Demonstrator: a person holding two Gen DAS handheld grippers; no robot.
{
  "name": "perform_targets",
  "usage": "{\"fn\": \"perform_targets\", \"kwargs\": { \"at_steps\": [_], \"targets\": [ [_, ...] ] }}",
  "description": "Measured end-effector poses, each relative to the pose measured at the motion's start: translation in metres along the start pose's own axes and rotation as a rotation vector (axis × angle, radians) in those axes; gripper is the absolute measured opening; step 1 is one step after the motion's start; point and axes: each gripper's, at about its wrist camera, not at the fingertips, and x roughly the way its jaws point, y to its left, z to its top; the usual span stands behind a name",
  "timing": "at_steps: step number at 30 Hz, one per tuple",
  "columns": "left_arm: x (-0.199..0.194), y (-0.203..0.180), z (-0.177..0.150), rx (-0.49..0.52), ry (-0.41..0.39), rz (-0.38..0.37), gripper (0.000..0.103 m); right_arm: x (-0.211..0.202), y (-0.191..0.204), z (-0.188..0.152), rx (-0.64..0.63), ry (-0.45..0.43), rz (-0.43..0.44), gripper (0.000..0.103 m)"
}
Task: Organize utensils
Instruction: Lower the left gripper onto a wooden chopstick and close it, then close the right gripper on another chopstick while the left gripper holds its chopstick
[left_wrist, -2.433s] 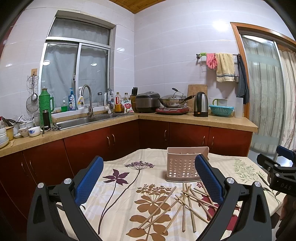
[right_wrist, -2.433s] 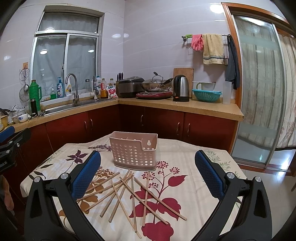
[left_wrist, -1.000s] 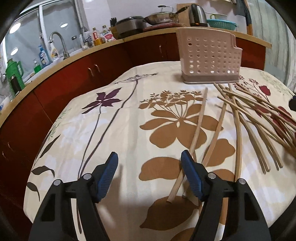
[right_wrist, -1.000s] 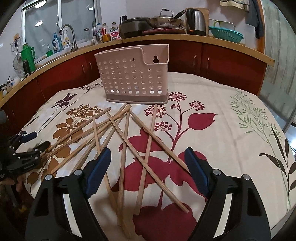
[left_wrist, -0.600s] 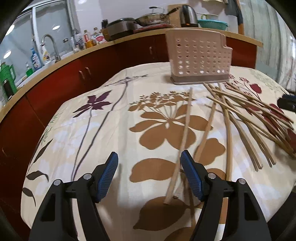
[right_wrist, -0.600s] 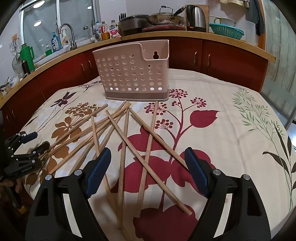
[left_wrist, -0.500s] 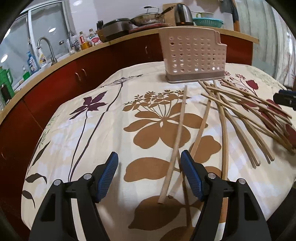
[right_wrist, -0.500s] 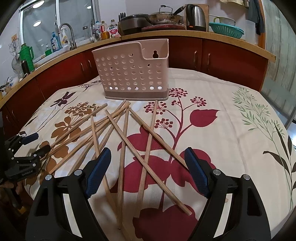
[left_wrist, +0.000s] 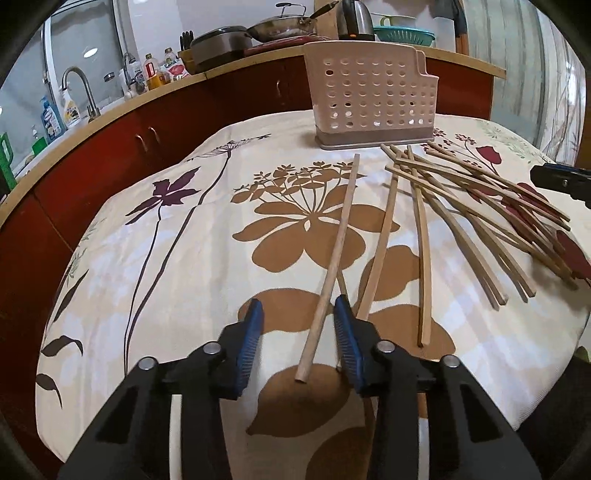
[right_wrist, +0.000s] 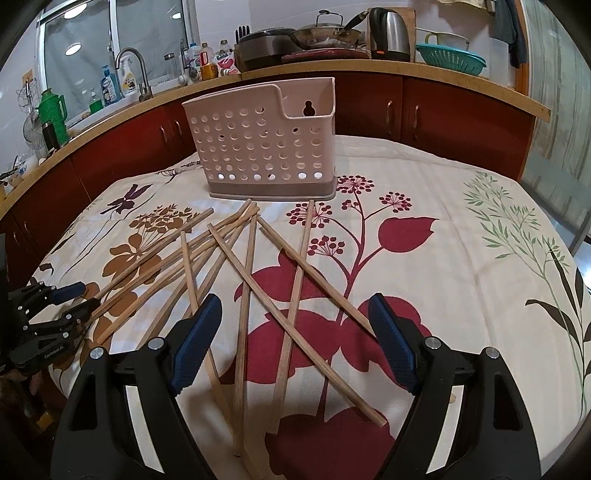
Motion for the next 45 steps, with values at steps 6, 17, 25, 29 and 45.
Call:
{"fn": "perform_targets", "kwargs": {
  "at_steps": [6,17,25,29,45],
  "targets": [
    [-0.003,-0.012,-0.003,0.041,-0.002,0.010,0.010,-0.003,-0.002,0.000,0.000,-0.003,-0.002,0.079],
    [-0.013,-0.006,0.000,0.010,-0.036,0.032,0.007,-0.009,-0.016,-0.005,-0.017,-0.002,-0.010,0.074],
    [-0.015,-0.006,0.002,0.004,-0.040,0.040,0.007,-0.007,-0.019,-0.026,-0.062,0.058,0.024,0.049],
    [-0.015,-0.006,0.002,0.002,-0.041,0.038,0.007,-0.006,-0.022,-0.033,-0.075,0.068,0.022,0.047],
    [-0.014,-0.011,0.001,-0.002,-0.039,0.048,0.007,-0.013,-0.035,-0.060,-0.144,0.042,0.009,0.017]
  ]
}}
